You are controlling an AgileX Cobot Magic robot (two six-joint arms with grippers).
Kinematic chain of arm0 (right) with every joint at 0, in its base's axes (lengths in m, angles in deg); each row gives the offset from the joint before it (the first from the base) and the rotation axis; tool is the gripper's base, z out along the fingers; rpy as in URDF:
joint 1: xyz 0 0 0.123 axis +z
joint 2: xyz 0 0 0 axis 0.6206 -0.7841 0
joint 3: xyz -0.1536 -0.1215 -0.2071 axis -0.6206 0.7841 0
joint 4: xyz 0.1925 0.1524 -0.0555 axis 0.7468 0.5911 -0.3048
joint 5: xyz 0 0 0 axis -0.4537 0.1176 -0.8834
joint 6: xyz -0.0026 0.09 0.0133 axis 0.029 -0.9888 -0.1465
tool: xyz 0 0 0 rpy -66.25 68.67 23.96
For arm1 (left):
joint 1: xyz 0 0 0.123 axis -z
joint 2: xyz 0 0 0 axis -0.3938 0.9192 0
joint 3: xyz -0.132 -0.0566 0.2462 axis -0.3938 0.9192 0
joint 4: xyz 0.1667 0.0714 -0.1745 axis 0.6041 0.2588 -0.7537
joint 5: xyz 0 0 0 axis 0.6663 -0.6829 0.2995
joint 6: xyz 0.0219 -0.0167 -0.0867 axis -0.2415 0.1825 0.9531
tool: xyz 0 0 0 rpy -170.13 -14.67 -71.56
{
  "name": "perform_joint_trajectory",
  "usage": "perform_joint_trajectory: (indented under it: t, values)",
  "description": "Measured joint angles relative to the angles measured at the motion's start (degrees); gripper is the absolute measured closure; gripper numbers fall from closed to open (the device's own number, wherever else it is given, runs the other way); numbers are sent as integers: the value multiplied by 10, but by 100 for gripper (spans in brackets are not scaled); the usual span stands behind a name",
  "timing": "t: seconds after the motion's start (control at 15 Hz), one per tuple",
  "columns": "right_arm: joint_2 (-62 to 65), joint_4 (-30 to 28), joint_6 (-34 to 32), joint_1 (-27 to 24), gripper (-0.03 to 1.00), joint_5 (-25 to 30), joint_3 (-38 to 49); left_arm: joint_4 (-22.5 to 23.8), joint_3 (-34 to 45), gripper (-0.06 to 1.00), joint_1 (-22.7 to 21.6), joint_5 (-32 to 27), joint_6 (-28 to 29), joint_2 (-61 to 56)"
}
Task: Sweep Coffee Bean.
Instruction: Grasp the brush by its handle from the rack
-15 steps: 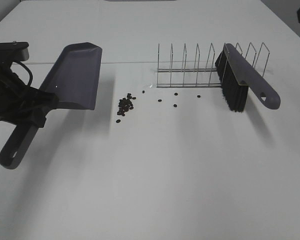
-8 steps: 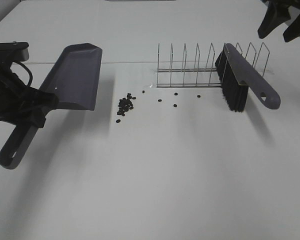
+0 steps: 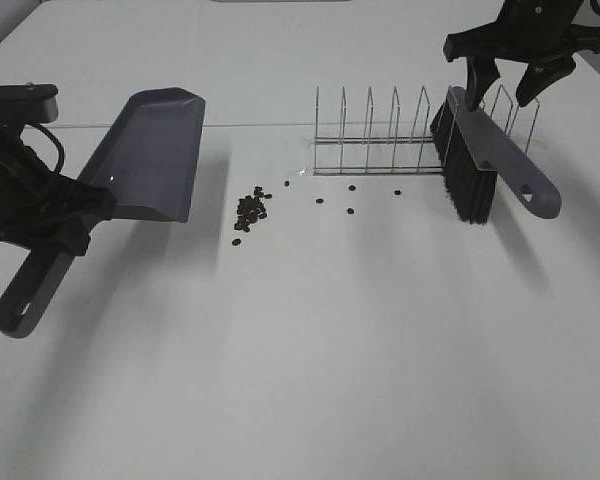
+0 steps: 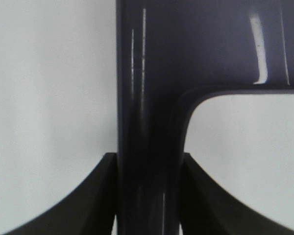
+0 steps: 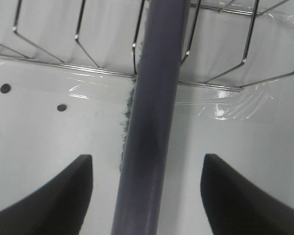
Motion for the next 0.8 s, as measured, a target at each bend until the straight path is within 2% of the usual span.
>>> perform_joint_trajectory:
  t: [0.4,0.47,0.6,0.8]
  values:
    - [-72,-10,-43,0,36,-13,-20,0,0,59,0,1,0,0]
    - [-79,-17,-56,0,42,-21,-21,0,0,59,0,2,0,0]
    - [-80,-17,-63,0,61,-32,-21,0,0,59,0,2,0,0]
    - [-80,-15,-71,0,61,-34,-22,4,0,59,0,2,0,0]
